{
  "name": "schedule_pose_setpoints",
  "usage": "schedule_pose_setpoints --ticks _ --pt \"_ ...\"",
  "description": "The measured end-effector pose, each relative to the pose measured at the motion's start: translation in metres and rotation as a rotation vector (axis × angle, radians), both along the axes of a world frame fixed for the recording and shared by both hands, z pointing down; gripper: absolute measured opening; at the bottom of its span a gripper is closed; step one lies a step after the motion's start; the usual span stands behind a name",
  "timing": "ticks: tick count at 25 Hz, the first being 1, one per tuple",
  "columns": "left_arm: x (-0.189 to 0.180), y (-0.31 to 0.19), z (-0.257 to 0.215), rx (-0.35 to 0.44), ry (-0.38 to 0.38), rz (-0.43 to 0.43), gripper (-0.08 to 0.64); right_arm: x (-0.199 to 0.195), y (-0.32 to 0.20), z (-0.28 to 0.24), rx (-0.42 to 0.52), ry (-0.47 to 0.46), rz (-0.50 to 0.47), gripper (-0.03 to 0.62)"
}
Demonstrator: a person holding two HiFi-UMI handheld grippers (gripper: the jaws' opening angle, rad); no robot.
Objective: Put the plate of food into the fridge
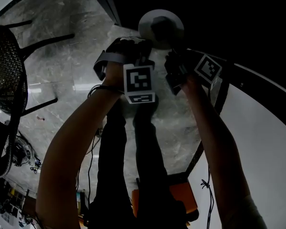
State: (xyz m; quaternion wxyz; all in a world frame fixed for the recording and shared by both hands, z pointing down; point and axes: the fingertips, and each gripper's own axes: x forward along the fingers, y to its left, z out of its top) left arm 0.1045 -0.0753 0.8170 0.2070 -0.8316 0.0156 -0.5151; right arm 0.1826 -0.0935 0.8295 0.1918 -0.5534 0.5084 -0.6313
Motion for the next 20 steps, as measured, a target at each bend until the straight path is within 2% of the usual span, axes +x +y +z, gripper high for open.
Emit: schedule_pose_setpoints --ticks 8,20 --pt "0.008 0.000 0.000 -0.007 0.018 -0.015 0.037 -0.007 0.001 0.001 -0.019 0.073 -0.075 0.046" --pt "0.019 -0.012 0.009 0.013 -0.007 0.005 0.037 -0.015 0.006 -0.006 0.009 0.095 -0.168 0.048"
